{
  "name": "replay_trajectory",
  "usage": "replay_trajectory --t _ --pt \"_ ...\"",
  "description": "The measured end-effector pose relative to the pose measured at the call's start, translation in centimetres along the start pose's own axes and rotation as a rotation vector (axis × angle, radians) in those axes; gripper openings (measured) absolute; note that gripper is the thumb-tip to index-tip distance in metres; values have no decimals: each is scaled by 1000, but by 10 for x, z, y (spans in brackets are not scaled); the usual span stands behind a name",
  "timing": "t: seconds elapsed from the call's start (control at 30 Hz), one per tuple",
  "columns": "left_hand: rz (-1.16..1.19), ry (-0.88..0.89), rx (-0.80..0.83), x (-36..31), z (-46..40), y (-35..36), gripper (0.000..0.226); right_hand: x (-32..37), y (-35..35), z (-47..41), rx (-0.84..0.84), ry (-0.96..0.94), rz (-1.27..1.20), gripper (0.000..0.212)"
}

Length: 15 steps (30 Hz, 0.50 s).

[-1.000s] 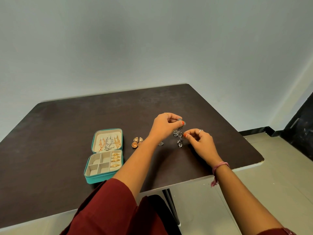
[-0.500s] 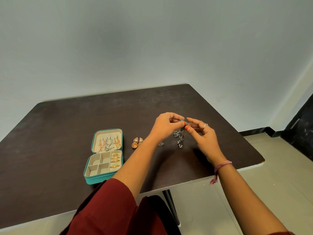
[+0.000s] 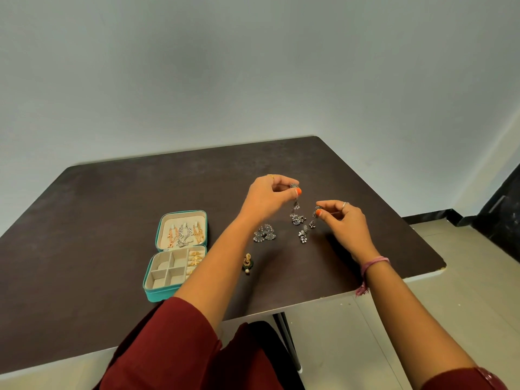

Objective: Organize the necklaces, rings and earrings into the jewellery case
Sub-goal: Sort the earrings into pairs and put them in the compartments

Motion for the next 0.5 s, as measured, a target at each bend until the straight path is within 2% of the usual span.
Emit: replay_trajectory --t 0.2,0.37,0.5 --pt "-13 -10 -13 2 1 -4 17 -4 1 -5 92 1 246 19" --pt "1 -13 19 6 2 -2 18 3 4 -3 1 -16 316 14" --pt "26 -13 37 6 4 -2 26 13 11 3 78 13 416 9"
Point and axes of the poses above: each hand's wrist, its own z-axis away from the middle knuckle, its own y-axis out of the palm, x = y × z, the point moved 1 cm from there along -z, towards the middle knuckle, and after that the axes turned 5 degrees about -x, right-handed, at the moved point
